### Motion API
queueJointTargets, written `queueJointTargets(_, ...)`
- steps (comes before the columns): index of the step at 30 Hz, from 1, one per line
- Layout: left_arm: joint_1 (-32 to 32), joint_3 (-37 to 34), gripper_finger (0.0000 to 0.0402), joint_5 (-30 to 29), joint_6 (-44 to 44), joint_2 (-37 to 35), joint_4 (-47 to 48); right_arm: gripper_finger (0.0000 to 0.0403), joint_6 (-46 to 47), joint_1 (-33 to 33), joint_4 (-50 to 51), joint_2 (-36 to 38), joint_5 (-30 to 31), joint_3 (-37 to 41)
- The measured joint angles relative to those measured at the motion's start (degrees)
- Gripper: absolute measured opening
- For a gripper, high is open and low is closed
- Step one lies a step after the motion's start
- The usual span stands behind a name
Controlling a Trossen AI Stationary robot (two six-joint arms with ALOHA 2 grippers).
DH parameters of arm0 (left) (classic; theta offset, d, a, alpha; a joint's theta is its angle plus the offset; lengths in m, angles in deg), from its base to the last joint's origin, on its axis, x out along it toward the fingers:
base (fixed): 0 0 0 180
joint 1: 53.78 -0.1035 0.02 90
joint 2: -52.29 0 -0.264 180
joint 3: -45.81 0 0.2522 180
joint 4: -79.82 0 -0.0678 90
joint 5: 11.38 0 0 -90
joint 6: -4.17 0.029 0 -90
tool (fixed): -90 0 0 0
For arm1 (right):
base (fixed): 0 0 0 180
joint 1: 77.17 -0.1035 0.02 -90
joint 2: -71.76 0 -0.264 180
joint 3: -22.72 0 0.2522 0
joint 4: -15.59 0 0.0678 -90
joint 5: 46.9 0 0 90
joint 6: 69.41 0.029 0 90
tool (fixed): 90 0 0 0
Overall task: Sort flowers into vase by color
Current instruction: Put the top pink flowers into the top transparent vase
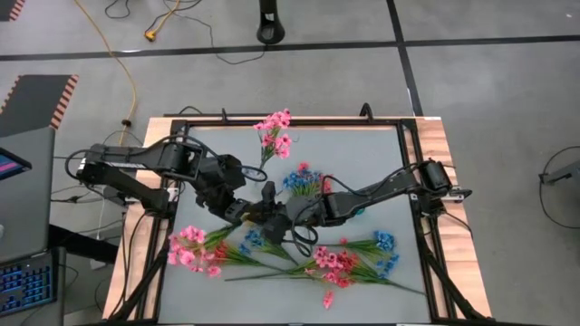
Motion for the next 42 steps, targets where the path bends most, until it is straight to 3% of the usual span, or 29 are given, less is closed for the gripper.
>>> queueJointTargets(6,0.0,0.0,0.0026,-0.16,3.92,0.0,-0.04,0.002,0.11,-0.06,-0.09,0.0,0.02,0.0)
queueJointTargets(10,-0.02,0.0,0.0045,-1.43,5.74,0.0,-0.23,0.0028,1.77,-0.06,0.49,0.0,-0.05,0.0)
queueJointTargets(23,-0.44,0.07,0.0138,-3.16,27.81,-0.37,-2.75,0.0019,7.27,-0.08,10.91,1.3,-1.05,0.04)
queueJointTargets(32,0.15,0.13,0.0141,-16.21,41.49,-7.53,-2.22,0.0019,18.57,0.56,23.36,8.85,-4.42,1.31)
queueJointTargets(42,4.12,-5.21,0.0141,-32.93,41.36,-21.25,-1.33,0.0019,29.29,4.2,22.03,18.33,-4.4,12.15)
